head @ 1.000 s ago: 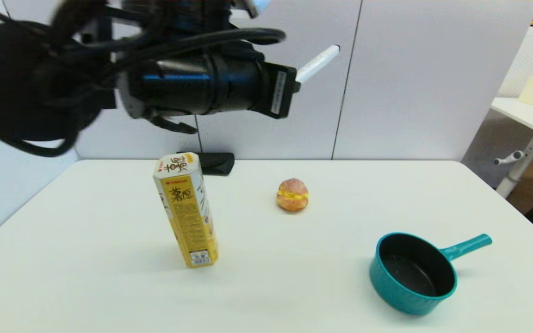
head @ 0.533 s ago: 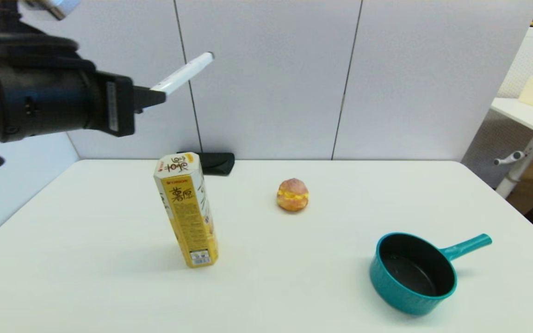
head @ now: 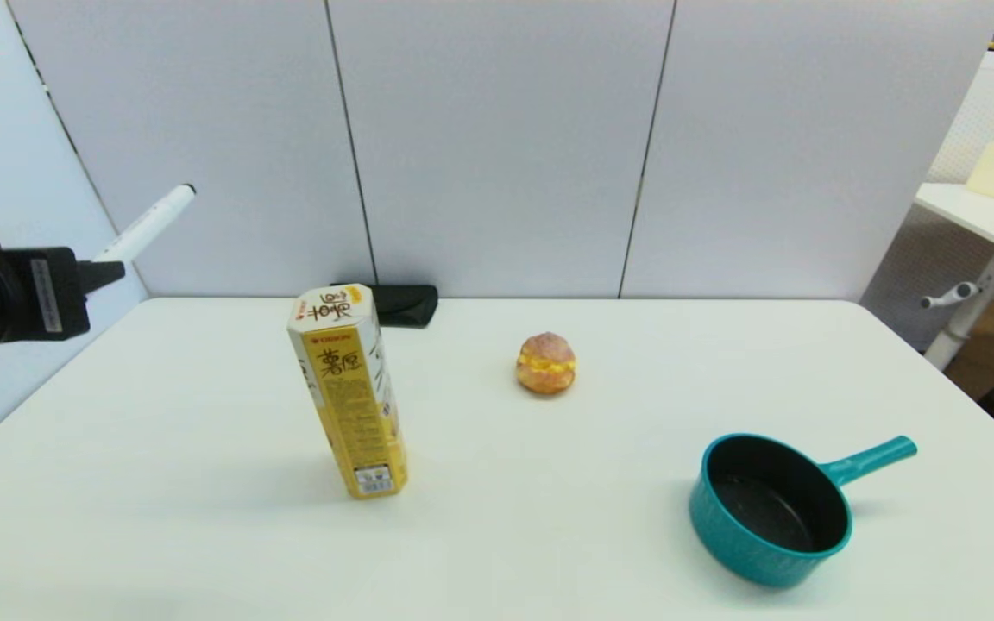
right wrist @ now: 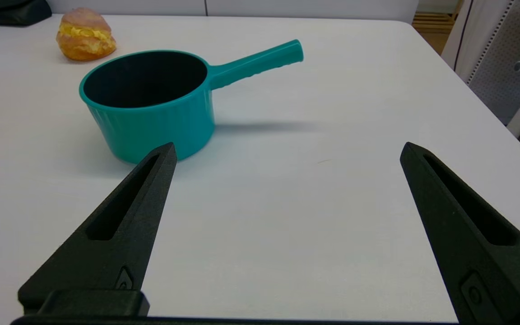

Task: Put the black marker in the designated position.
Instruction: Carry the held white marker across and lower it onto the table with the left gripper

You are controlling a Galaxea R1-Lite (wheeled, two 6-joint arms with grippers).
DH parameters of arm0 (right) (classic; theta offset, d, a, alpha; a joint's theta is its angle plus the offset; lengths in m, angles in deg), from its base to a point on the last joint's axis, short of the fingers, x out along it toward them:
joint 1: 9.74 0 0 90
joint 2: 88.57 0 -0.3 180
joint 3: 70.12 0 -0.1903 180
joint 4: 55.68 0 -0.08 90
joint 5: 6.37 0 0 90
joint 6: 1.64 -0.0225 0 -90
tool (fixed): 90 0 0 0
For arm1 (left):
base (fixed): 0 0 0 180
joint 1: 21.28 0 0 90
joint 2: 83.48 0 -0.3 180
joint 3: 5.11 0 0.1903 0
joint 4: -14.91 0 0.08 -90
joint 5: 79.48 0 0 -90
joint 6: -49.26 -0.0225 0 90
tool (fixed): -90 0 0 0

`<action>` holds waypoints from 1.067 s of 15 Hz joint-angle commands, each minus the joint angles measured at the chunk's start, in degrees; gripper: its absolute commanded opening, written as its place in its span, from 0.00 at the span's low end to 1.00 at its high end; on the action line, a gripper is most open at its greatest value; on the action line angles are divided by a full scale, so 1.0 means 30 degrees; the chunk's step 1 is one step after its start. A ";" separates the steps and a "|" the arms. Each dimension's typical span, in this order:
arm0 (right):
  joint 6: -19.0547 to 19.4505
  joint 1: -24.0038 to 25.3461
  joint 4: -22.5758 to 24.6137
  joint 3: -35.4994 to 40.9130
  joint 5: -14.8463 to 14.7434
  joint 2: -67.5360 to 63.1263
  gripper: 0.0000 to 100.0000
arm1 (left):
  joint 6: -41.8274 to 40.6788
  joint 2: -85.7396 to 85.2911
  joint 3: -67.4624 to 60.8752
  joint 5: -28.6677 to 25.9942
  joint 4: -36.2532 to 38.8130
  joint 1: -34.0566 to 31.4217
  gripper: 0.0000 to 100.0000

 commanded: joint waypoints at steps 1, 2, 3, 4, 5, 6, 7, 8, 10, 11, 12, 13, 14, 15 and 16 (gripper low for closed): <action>0.0000 0.0000 0.0015 0.0003 0.0009 -0.0024 1.00 | 0.2185 0.1694 -0.5504 0.0024 0.4284 -0.0330 0.00; 0.0000 0.0000 0.0015 0.0003 0.0009 -0.0024 1.00 | 0.2361 0.2280 -0.6002 -0.0006 0.4636 -0.0330 0.00; 0.0000 0.0000 0.0015 0.0003 0.0009 -0.0024 1.00 | 0.2390 0.2954 -0.6295 -0.0006 0.4812 -0.0330 0.00; 0.0000 0.0000 0.0015 0.0003 0.0009 -0.0024 1.00 | 0.2361 0.3569 -0.6412 -0.0006 0.4929 -0.0301 0.00; 0.0000 0.0000 0.0015 0.0003 0.0009 -0.0024 1.00 | 0.2361 0.4096 -0.6529 -0.0006 0.5105 -0.0242 0.00; 0.0000 0.0000 0.0015 0.0003 0.0009 -0.0024 1.00 | 0.2361 0.4624 -0.6588 -0.0006 0.5251 -0.0008 0.00; 0.0000 0.0000 0.0015 0.0003 0.0009 -0.0024 1.00 | 0.2361 0.5063 -0.6647 -0.0006 0.5310 0.0256 0.00; 0.0000 0.0000 0.0015 0.0003 0.0009 -0.0024 1.00 | 0.2361 0.5385 -0.6793 -0.0006 0.5368 0.0432 0.00; 0.0000 0.0000 0.0015 0.0003 0.0009 -0.0024 1.00 | 0.2244 0.6235 -0.7057 -0.0035 0.5691 0.0813 0.00; 0.0000 0.0000 0.0015 0.0003 0.0009 -0.0024 1.00 | 0.2215 0.6440 -0.6969 -0.0035 0.5603 0.0988 0.00; 0.0000 0.0000 0.0015 0.0003 0.0009 -0.0024 1.00 | 0.2156 0.6499 -0.6940 -0.0064 0.5515 0.1076 0.00; 0.0000 0.0000 0.0015 0.0003 0.0009 -0.0024 1.00 | 0.2127 0.6557 -0.6969 -0.0035 0.5515 0.1223 0.00; 0.0000 -0.0029 0.0015 0.0003 0.0009 -0.0024 1.00 | 0.2127 0.6675 -0.7027 -0.0035 0.5515 0.1252 0.00; 0.0000 0.0000 0.0015 0.0003 0.0009 -0.0024 1.00 | 0.2127 0.6821 -0.7086 -0.0035 0.5486 0.1369 0.00; 0.0000 0.0000 0.0015 0.0003 0.0009 -0.0024 1.00 | 0.2127 0.6938 -0.7203 -0.0035 0.5515 0.1398 0.00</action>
